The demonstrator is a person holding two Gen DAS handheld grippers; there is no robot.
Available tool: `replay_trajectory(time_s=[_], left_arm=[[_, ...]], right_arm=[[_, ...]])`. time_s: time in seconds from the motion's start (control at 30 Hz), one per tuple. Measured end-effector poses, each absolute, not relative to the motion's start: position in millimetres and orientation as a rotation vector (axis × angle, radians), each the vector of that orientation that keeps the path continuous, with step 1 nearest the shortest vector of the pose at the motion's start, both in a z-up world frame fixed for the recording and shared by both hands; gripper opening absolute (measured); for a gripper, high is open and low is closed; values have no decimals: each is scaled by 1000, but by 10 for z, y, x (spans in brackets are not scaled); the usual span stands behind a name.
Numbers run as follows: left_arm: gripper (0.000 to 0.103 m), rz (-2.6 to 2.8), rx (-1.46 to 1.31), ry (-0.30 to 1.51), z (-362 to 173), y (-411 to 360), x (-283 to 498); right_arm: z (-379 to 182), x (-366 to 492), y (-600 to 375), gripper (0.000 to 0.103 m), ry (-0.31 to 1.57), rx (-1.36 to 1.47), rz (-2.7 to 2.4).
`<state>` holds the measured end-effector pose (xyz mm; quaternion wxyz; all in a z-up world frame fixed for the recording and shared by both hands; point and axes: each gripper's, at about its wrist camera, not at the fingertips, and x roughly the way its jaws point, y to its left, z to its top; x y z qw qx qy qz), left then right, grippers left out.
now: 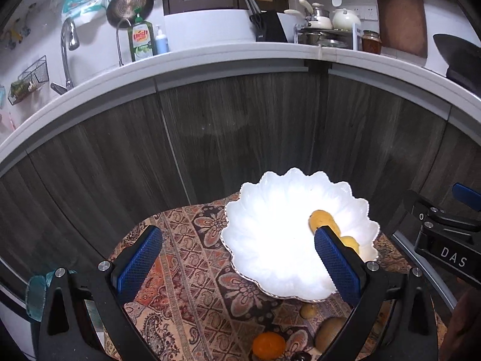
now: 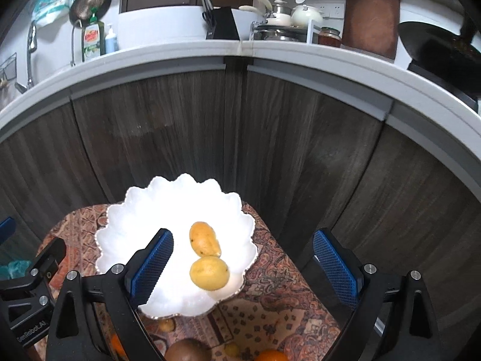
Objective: Organize fruits
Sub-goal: 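Lift both tools out of the bowl and back toward the remaining fruits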
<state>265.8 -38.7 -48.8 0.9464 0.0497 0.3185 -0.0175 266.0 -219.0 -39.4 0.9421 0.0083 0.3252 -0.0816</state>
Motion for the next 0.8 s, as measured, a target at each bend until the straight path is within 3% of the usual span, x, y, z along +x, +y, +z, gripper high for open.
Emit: replay_trajectory(time_s=[0.8], left_arm=[[103,-11,99,622,-297,-379,1918]], right_arm=[[-180,1955,-2215,95,620,23,-145]])
